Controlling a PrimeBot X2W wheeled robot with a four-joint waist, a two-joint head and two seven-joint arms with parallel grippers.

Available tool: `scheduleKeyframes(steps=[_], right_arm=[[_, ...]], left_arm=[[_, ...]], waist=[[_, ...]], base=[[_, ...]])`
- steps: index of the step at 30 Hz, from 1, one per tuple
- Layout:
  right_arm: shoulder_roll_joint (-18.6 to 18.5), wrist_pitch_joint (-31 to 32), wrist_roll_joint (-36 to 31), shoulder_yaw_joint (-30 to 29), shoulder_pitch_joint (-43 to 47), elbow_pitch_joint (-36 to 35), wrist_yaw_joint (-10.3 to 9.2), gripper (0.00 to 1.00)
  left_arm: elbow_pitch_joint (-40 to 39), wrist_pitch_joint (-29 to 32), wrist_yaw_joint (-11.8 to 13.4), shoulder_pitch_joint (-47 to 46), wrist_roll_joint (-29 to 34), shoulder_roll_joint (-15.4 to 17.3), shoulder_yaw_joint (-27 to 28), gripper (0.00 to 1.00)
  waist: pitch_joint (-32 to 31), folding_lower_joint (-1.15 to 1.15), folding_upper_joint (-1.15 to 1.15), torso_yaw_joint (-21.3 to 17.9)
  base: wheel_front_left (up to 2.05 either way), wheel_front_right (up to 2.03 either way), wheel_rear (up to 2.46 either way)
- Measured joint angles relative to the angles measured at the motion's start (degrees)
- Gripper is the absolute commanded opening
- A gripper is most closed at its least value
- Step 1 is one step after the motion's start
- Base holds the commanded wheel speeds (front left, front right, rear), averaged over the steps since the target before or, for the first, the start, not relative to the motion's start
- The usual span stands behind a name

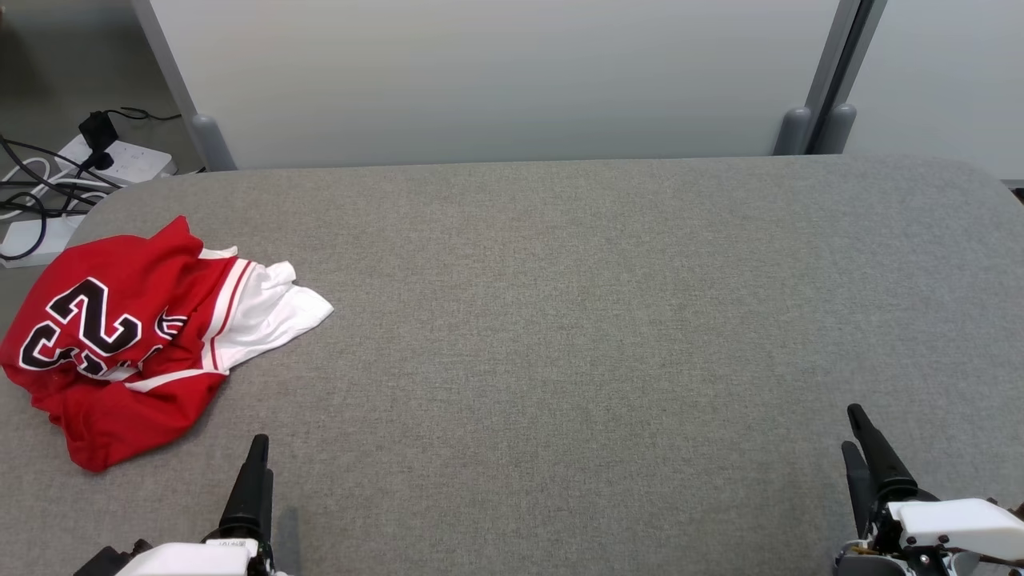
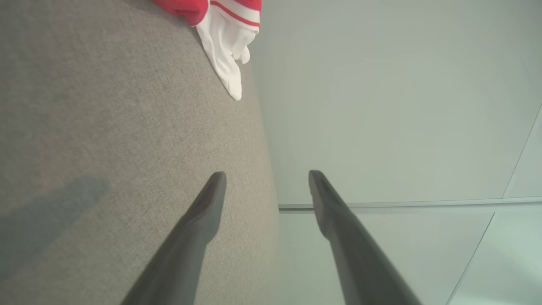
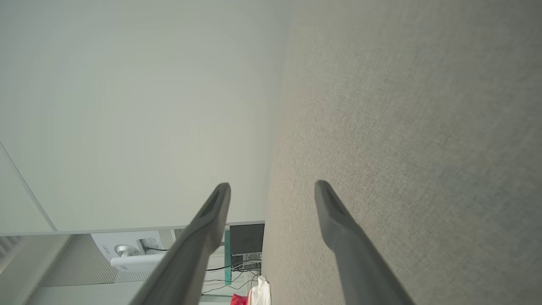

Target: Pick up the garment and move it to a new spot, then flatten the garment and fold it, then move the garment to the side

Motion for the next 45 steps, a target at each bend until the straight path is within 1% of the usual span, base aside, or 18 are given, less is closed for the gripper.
scheduleKeyframes(steps=[10,11,15,26,34,42,45], right_arm=[[-0.25,-1.74,-8.01,0.56,-2.16,1.27,0.0,1.0],[-0.25,-1.74,-8.01,0.56,-2.16,1.27,0.0,1.0],[-0.3,-2.42,-11.58,0.78,-2.61,1.75,0.0,1.0],[-0.36,-4.04,-20.29,1.59,-4.76,2.16,0.01,1.0],[-0.32,-5.49,-25.46,1.85,-6.83,3.82,0.01,1.0],[-0.3,-6.65,-30.93,1.81,-8.28,5.95,0.01,1.0],[-0.27,-7.57,-34.28,2.08,-9.63,7.04,0.01,1.0]], left_arm=[[0.1,-1.52,-0.01,-1.07,8.09,0.67,-0.33,1.0],[0.1,-1.52,-0.01,-1.07,8.09,0.67,-0.33,1.0],[0.16,-2.08,-0.01,-1.92,11.89,1.48,-0.71,1.0],[0.57,-3.88,-0.01,-3.43,20.67,1.69,-1.36,1.0],[1.53,-5.2,-0.04,-4.84,26.64,1.8,-1.34,1.0],[3.5,-6.57,-0.11,-5.74,31.03,1.81,-0.81,1.0],[4.35,-7.21,-0.12,-7.18,34.2,1.89,-0.79,1.0]], waist=[[0.04,0.0,0.0,-0.27],[0.04,0.0,0.0,-0.27],[0.05,0.0,0.0,-0.4],[0.09,-0.01,0.0,-0.71],[0.11,-0.01,0.0,-0.9],[0.03,-0.01,0.0,-1.02],[0.03,-0.01,0.0,-1.15]], base=[[0.0,0.0,0.0],[0.0,0.0,0.0],[0.0,0.0,0.0],[0.0,0.0,0.0],[0.0,0.0,0.0],[0.0,0.0,0.0],[0.0,0.0,0.0]])
